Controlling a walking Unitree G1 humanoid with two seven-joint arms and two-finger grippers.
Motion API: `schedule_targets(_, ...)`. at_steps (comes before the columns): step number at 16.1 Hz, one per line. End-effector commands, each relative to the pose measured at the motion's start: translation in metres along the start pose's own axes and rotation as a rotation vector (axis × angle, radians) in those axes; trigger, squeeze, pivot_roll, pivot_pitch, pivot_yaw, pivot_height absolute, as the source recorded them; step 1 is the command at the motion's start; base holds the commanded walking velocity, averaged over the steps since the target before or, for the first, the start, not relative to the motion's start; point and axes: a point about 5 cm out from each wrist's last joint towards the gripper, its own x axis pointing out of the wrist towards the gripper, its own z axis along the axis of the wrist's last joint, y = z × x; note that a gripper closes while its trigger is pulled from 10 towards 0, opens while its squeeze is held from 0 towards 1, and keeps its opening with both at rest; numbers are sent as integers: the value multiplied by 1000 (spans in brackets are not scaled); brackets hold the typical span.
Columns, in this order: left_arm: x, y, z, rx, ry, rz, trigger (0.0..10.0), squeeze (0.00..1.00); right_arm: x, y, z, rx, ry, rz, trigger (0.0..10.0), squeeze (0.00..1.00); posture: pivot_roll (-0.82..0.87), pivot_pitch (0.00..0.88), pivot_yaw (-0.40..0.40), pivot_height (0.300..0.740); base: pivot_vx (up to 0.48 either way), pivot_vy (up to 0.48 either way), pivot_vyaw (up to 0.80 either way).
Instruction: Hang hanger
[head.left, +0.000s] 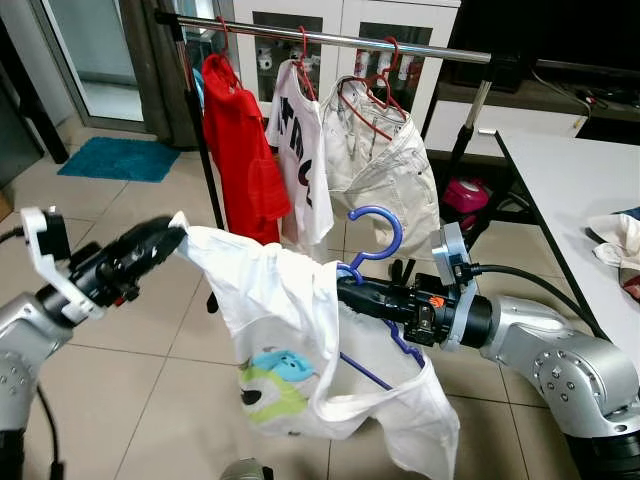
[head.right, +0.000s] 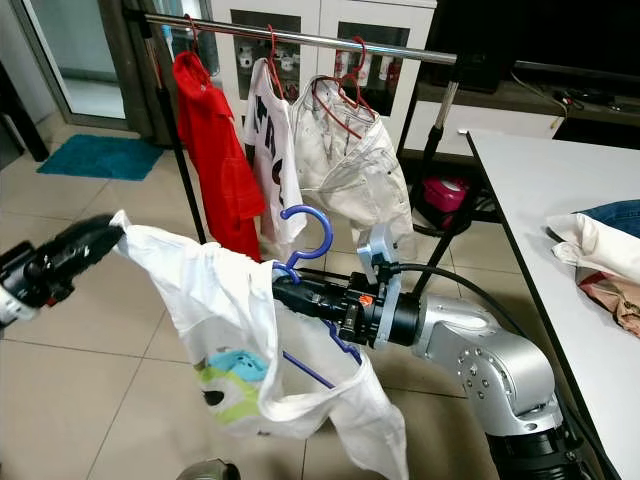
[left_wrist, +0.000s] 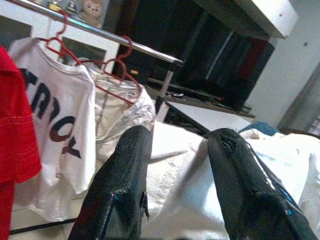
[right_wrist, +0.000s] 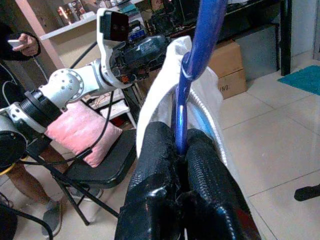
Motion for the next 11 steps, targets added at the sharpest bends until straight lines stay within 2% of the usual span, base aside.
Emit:
schedule_targets(1, 4, 2, -5, -18, 15, -8, 10000, 0, 1, 6, 7, -30, -28, 33, 10000, 0, -45, 0, 24, 740, 0, 0, 0)
schedule_targets(2, 5, 2, -5, -29, 13, -7, 10000, 0, 1, 6, 7, -30, -28, 32, 10000, 0, -45, 0, 24, 740, 0, 0, 0)
schedule_targets(4, 7, 2, -7, -49, 11, -23, 8118, 0, 0, 6, 7, -32, -29, 27, 10000, 0, -50, 0, 28, 740, 0, 0, 0)
schedule_targets(5, 7, 2, -7, -52, 10, -26, 3882, 0, 0, 6, 7, -32, -29, 26, 10000, 0, -50, 0, 28, 740, 0, 0, 0)
schedule_targets(6, 7, 1, -7, -53, 10, -27, 1647, 0, 0, 6, 7, -32, -29, 25, 10000, 0, -50, 0, 28, 740, 0, 0, 0)
schedule_targets(7, 7, 2, -7, -63, 8, -33, 0, 0, 0, 5, 7, -33, -30, 24, 10000, 0, -51, 0, 28, 740, 0, 0, 0)
schedule_targets(11, 7, 1, -8, -78, -3, -42, 0, 0, 0, 5, 7, -34, -29, 24, 10000, 0, -47, 0, 24, 740, 0, 0, 0)
